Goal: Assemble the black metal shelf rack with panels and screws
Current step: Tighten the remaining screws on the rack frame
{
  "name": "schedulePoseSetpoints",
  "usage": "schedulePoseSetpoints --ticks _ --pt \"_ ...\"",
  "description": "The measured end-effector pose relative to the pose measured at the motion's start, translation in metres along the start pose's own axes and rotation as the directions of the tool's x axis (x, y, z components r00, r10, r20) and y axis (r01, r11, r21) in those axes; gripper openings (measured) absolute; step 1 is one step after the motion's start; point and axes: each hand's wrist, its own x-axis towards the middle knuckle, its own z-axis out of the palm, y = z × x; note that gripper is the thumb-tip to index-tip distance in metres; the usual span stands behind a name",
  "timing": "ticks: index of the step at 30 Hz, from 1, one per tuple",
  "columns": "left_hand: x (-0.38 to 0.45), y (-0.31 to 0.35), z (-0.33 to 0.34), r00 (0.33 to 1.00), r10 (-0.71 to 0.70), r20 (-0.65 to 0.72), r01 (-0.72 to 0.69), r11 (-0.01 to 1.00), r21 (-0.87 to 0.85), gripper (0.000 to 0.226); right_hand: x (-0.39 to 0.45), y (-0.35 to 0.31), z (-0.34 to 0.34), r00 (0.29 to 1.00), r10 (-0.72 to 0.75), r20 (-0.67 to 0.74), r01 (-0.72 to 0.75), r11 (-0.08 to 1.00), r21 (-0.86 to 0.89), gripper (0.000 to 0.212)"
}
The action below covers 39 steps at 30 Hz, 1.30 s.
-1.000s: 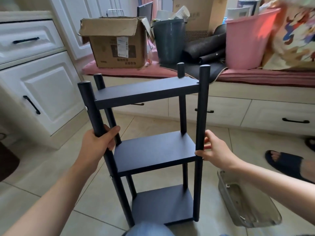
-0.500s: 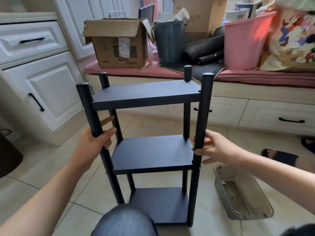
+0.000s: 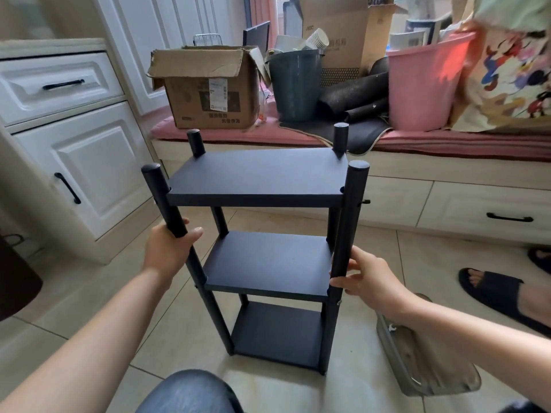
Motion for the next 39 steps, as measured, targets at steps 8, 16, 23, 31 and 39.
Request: schedulePoseSetpoints --ticks 8,16,23,31,39 --pt "-0.087 0.08 0.023 0.936 -0.325 -0.132 0.176 0.76 -0.626 0.05 -0.003 -0.002 0.003 1.0 -0.009 0.0 0.009 0.994 -0.107 0.045" --pt "-0.136 0.135 0.093 0.824 -0.124 0.553 0.527 0.526 -0.667 0.031 -0.015 -0.018 0.009 0.998 0.021 0.053 -0.01 0.983 -0.185 0.008" --pt "-0.138 0.132 0.106 0.866 -0.113 0.487 0.457 0.574 -0.679 0.021 -0.022 -0.026 0.011 1.0 -0.014 -0.012 0.013 0.998 -0.062 0.013" --pt "-0.135 0.128 0.112 0.873 -0.073 0.482 0.424 0.601 -0.677 0.029 -0.021 -0.014 0.019 0.995 -0.103 -0.002 0.103 0.992 -0.075 0.018" --pt "-0.134 0.117 0.111 0.875 0.025 0.484 0.361 0.633 -0.685 0.026 -0.018 -0.014 0.01 0.985 -0.154 0.079 0.167 0.965 -0.202 0.025"
